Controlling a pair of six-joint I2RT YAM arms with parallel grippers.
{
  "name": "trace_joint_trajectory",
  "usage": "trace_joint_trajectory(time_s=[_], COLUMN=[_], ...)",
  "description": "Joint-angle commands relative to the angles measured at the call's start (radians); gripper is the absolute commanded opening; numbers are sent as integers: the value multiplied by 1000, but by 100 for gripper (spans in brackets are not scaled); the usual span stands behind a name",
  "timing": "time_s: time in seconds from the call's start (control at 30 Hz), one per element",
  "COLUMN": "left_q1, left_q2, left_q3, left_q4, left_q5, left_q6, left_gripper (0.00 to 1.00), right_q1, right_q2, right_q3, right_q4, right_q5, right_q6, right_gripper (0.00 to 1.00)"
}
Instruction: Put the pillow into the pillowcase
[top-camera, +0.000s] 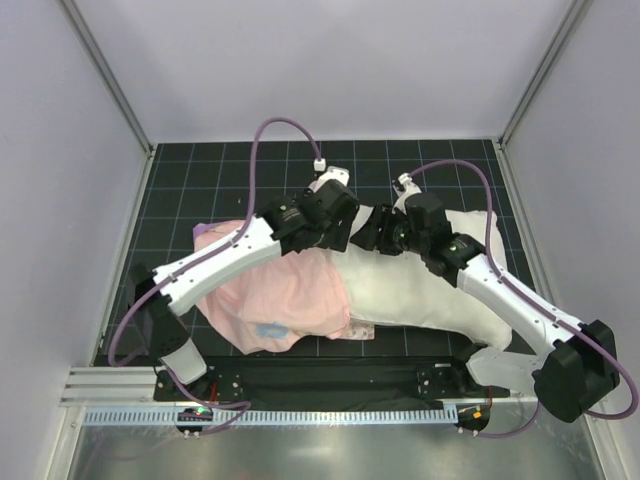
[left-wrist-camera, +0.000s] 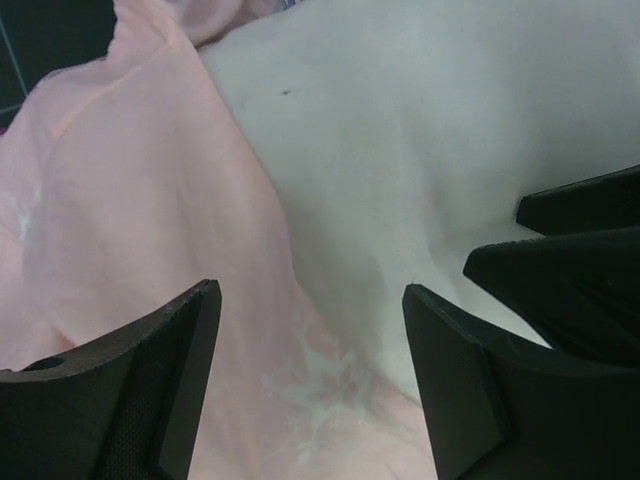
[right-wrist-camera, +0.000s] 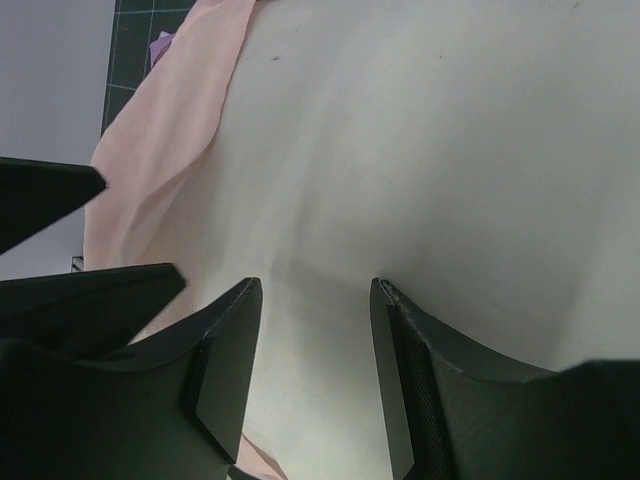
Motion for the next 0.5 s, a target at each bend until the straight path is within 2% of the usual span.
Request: trace_joint_trajectory(time_s=[0.0,0.13,0.17,0.23,0.27,0.33,0.37,0.43,0.47], left_q1=[35,51,52,60,63,69,78,86,91], left_q2=[65,122,119,96,90,81,82,91,90], left_q3=[79,91,81,47,41,45,51,73,77], left_q4=[-34,-95,-98,-86,-84,-98,-106,-127,-124], left_q5=[55,-9,-49,-74,-100,-131,-141,-166,-174], left_q6=[41,33,29,21,20,23,27,36,44], left_gripper=[76,56,47,38,28,19,10,1,0], right_q1=[-2,-2,0,-2,-2,0,0,0,0], right_q2=[4,1,2,10,16,30,49,65,82], right_q3=[65,64,62,56,55,65,72,94,102], right_q4=[31,20,19,31,40,59,65,83,94], right_q5=[7,34,32,29,14,-5,-17,-51,-60], right_q6=[-26,-27,-29,-31,-31,-29,-31,-26,-21], right_gripper=[55,57,57,57,57,56,56,53,51])
